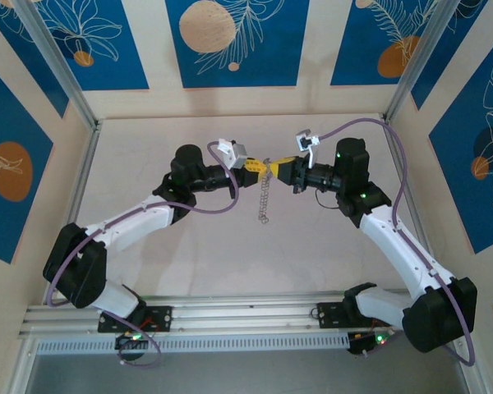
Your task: Put the keys on the keyring
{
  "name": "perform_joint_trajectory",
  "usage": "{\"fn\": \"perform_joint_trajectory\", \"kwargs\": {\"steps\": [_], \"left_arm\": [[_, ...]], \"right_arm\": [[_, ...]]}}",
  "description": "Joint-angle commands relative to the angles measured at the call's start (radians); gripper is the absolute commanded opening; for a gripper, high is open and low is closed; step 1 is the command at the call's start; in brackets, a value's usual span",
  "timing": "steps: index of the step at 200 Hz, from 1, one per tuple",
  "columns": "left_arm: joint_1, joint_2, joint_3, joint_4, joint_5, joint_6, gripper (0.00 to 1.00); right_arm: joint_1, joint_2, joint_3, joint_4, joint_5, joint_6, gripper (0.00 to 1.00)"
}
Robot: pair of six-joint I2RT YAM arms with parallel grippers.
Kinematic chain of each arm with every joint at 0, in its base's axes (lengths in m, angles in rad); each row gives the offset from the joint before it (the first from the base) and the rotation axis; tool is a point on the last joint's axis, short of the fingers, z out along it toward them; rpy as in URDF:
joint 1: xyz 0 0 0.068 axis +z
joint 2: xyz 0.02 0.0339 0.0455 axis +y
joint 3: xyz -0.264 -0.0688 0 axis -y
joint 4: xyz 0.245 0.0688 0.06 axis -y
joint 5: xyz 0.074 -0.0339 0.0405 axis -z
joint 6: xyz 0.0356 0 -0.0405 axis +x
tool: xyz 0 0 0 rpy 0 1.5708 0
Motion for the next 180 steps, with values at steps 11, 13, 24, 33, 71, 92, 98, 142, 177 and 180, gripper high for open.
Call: {"fn": "perform_joint_trajectory", "kwargs": {"steps": [11,13,24,33,71,92,98,142,177,180], "left_arm": [[-0.020,-0.045,0.023,0.075,0.026,0.031,0.00],[-0.019,-0.045,0.024,0.075,0.026,0.031,0.00],[-0.020,-0.045,0.025,0.075,0.028,0.030,0.00],[-0.021,-0.046,0.024,0.076,0.030,0.029,0.00],[-0.020,-0.046,0.022,0.075,0.031,0.028,0.00],[-0.020,-0.047,0.016,0.083,0.027,0.028,0.00],[-0.020,-0.047,0.014,0.089,0.025,0.025,0.00],[-0.021,-0.040,0.011,0.125,0.017,-0.002,0.00],[-0.020,-0.025,0.006,0.157,0.009,-0.040,0.00],[-0.019,-0.024,0.006,0.160,0.008,-0.044,0.00]], "right_arm": [[-0.023,0.012,-0.029,-0.042,0.032,0.000,0.00],[-0.024,0.012,-0.029,-0.041,0.032,-0.001,0.00],[-0.027,0.011,-0.033,-0.038,0.031,0.004,0.00],[-0.030,0.010,-0.035,-0.036,0.028,0.009,0.00],[-0.042,0.004,-0.045,-0.011,-0.004,0.035,0.00],[-0.047,-0.009,-0.047,-0.009,-0.011,0.041,0.00],[-0.050,-0.012,-0.048,-0.004,-0.015,0.046,0.00],[-0.074,-0.012,-0.066,0.056,-0.127,0.112,0.09],[-0.110,-0.046,-0.093,0.077,-0.133,0.160,0.33],[-0.115,-0.050,-0.096,0.083,-0.132,0.166,0.34]]}}
